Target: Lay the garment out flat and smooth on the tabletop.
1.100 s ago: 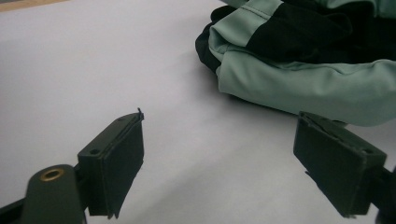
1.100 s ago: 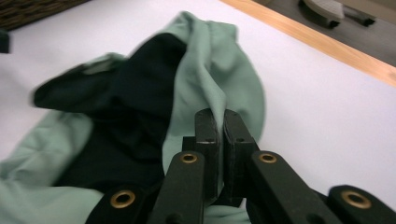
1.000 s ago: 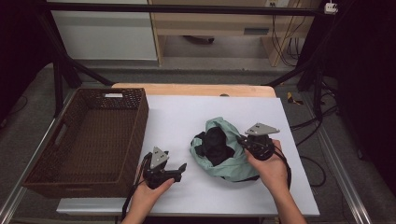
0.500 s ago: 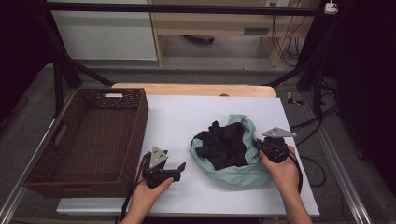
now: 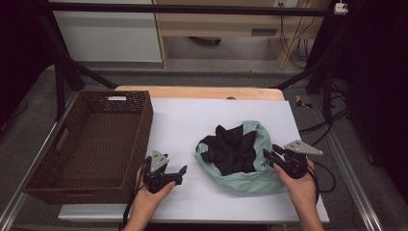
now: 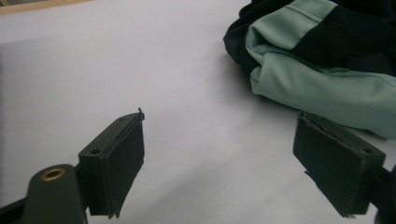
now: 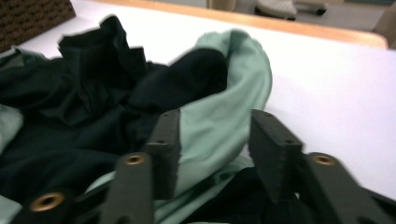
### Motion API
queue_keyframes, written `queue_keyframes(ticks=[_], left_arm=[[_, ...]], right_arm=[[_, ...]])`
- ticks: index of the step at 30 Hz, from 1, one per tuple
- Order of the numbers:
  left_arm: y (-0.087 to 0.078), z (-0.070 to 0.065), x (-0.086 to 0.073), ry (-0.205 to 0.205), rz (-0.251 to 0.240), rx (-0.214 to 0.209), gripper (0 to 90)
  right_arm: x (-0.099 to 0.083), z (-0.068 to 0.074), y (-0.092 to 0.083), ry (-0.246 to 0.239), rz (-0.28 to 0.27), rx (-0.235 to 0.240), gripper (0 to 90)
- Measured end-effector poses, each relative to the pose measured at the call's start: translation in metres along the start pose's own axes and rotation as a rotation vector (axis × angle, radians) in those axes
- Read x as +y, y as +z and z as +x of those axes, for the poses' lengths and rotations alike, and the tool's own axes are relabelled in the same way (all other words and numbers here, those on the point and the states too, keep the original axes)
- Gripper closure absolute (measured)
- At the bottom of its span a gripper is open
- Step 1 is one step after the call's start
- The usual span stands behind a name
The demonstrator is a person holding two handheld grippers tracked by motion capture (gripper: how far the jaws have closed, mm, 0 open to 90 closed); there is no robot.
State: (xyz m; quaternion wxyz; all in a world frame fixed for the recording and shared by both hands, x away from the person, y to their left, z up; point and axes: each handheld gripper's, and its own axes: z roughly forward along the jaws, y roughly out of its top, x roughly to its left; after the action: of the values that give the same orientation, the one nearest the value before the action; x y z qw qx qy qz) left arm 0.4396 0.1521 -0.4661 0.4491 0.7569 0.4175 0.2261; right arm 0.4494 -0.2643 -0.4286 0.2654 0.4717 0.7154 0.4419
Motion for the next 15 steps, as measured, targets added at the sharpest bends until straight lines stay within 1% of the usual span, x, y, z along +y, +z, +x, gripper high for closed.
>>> queue_keyframes(ticks=[2, 6, 9, 10, 15], left_arm=[[-0.001, 0.001, 0.0, -0.002, -0.002, 0.001, 16.5], [-0.001, 0.002, 0.001, 0.001, -0.005, -0.006, 15.7], [0.0, 0.002, 0.001, -0.011, -0.003, 0.002, 9.4], [0.0, 0.001, 0.001, -0.013, -0.002, -0.002, 9.4], [0.0, 0.0, 0.001, -0.009, -0.003, -0.005, 9.3]], right_arm=[[0.002, 0.007, -0.002, -0.005, -0.013, -0.01, 44.4], [0.006, 0.02, -0.001, -0.017, -0.016, -0.005, 34.7], [0.008, 0.029, 0.001, -0.026, -0.01, -0.001, 28.5], [0.009, 0.031, 0.001, -0.03, -0.006, 0.001, 26.5], [0.011, 0.043, 0.004, -0.048, 0.003, 0.017, 22.1]])
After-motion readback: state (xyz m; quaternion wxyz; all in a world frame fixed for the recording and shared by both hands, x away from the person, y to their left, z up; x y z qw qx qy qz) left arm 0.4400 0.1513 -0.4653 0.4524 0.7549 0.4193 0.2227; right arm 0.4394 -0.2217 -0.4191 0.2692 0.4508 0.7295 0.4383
